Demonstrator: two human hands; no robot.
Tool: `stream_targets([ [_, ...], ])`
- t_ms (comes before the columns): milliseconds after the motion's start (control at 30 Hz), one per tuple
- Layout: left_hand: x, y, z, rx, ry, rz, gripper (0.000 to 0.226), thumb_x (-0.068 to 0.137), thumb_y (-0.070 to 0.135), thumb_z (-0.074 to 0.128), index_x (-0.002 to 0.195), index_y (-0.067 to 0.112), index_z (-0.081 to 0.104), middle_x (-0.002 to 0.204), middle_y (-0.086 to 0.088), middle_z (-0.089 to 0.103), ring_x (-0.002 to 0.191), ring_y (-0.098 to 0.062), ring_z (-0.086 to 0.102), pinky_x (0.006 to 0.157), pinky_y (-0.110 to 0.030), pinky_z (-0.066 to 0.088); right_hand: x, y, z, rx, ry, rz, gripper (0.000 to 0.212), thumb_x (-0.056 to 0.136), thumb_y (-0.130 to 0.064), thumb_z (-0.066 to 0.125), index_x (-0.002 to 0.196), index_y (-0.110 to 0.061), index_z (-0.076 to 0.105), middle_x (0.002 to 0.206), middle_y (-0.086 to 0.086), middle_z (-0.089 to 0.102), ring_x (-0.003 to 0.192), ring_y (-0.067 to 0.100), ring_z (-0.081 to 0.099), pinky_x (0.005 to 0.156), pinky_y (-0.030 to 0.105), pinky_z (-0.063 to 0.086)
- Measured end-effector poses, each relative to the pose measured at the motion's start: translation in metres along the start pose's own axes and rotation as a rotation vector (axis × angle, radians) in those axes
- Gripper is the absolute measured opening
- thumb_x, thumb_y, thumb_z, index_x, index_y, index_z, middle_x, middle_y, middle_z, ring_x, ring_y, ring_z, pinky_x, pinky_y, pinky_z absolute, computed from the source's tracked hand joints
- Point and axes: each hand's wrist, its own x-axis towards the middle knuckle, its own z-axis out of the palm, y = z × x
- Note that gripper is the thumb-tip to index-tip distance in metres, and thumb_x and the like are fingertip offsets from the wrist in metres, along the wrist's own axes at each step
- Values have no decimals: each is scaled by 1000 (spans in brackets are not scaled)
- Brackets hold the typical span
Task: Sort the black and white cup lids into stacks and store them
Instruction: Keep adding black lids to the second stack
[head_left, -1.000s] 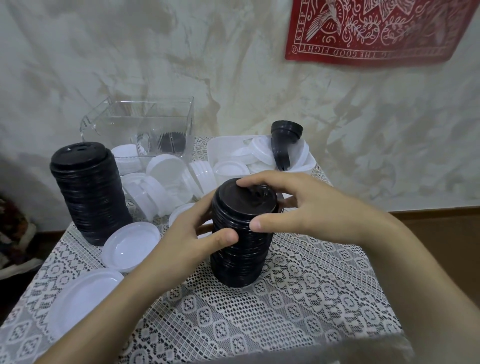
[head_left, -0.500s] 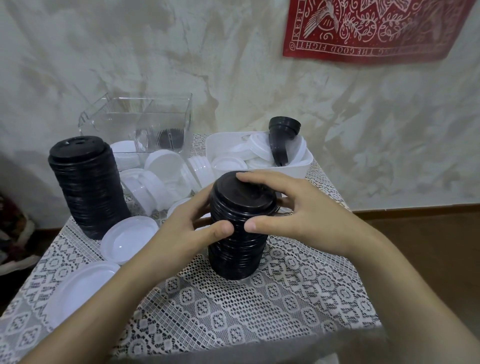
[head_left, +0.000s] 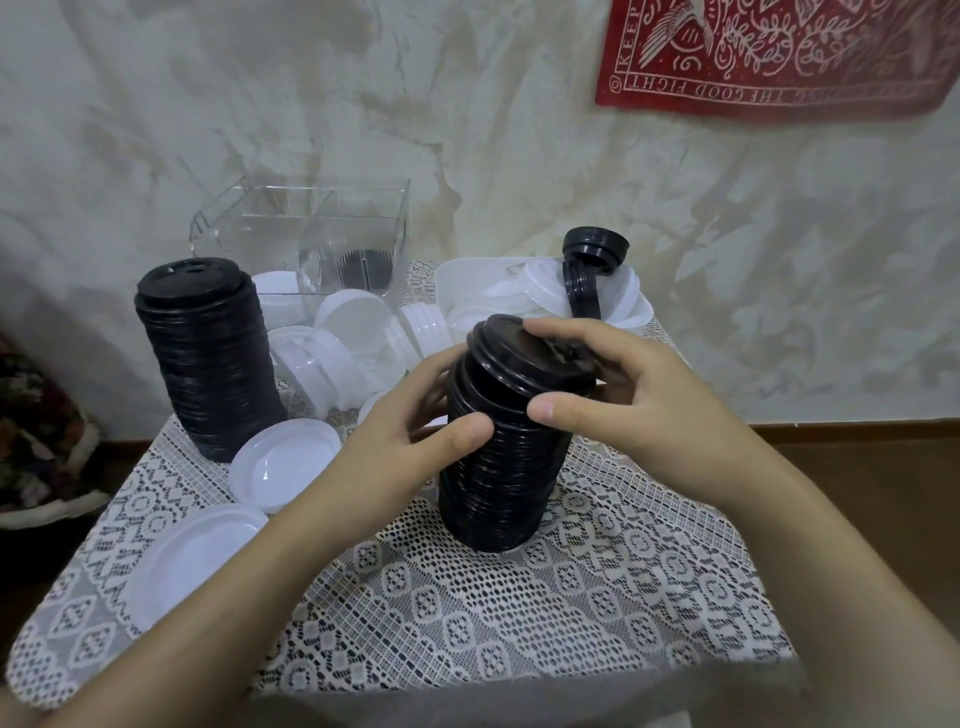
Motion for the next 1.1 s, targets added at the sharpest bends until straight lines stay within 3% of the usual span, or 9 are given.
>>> stream_targets([
  [333,-3,-1,-1,57,22,13,58,89,52,65,143,36,52,140,10,63,134,-12,57,109,-44,46,-1,5,-1,23,-28,43,56,83,-39,80,136,-34,62,128,-16,71,123,3,64,108,36,50],
  [467,-5,0,1,82,22,24,66,89,59,63,150,38,46,147,13,58,138,-10,53,114,-47,44,-2,7,-1,79,-29,35,59,79,-33,77,137,-30,62,128,-13,71,122,5,65,107,34,52],
  [567,-4,4,4,69,60,42,86,82,74,65,156,39,39,149,22,55,140,-2,49,115,-39,40,-1,7,-1,85,-32,27,61,77,-34,76,137,-29,62,127,-13,71,121,5,65,105,30,53],
  [733,-1,9,7,72,68,84,59,89,51,65,145,44,49,140,20,63,135,-4,55,111,-36,43,-1,9,-3,124,-25,24,58,79,-31,75,136,-28,63,127,-13,72,118,6,68,98,25,55],
  [967,-6,0,10,99,91,79,60,88,56,63,145,46,48,141,21,61,136,-4,54,110,-37,43,-2,10,-7,101,-37,43,62,74,-29,80,134,-34,64,126,-16,72,117,8,68,102,29,55],
  [1100,-7,-2,11,163,85,84,59,89,61,59,145,50,43,141,26,59,135,0,53,106,-28,42,-2,10,-7,76,-43,40,65,72,-30,82,134,-34,64,127,-15,71,116,7,69,100,27,54],
])
